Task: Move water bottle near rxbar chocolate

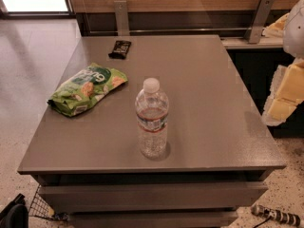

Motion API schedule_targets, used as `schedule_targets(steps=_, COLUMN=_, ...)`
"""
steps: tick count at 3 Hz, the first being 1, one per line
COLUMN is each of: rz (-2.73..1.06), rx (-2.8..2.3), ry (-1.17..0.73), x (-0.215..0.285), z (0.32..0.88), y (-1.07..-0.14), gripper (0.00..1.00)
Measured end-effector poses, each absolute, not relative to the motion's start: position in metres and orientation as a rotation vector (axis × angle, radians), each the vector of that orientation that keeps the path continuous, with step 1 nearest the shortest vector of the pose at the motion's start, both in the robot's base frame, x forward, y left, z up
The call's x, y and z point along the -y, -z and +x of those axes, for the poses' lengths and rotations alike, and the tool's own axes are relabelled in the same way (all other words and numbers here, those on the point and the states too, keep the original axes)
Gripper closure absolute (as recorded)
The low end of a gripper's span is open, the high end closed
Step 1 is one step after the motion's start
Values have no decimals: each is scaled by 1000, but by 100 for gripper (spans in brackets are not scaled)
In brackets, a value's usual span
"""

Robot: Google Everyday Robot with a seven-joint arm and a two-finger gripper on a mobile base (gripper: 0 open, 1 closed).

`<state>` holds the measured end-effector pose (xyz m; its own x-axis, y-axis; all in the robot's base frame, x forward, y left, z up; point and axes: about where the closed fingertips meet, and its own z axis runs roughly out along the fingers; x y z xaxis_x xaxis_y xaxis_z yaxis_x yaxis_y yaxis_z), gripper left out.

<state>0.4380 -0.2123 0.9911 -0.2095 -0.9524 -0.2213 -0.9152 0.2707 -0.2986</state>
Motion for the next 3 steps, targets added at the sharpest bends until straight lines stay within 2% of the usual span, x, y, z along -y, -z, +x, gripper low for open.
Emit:
schedule_targets(steps=1, rz=-1698, rx=-2190, ry=144, x=212, z=438, y=-991, gripper=0)
schedule_targets(steps=3, rz=-1700, rx=-1927, ry=-143, x=178, z=425, y=-957, gripper=0)
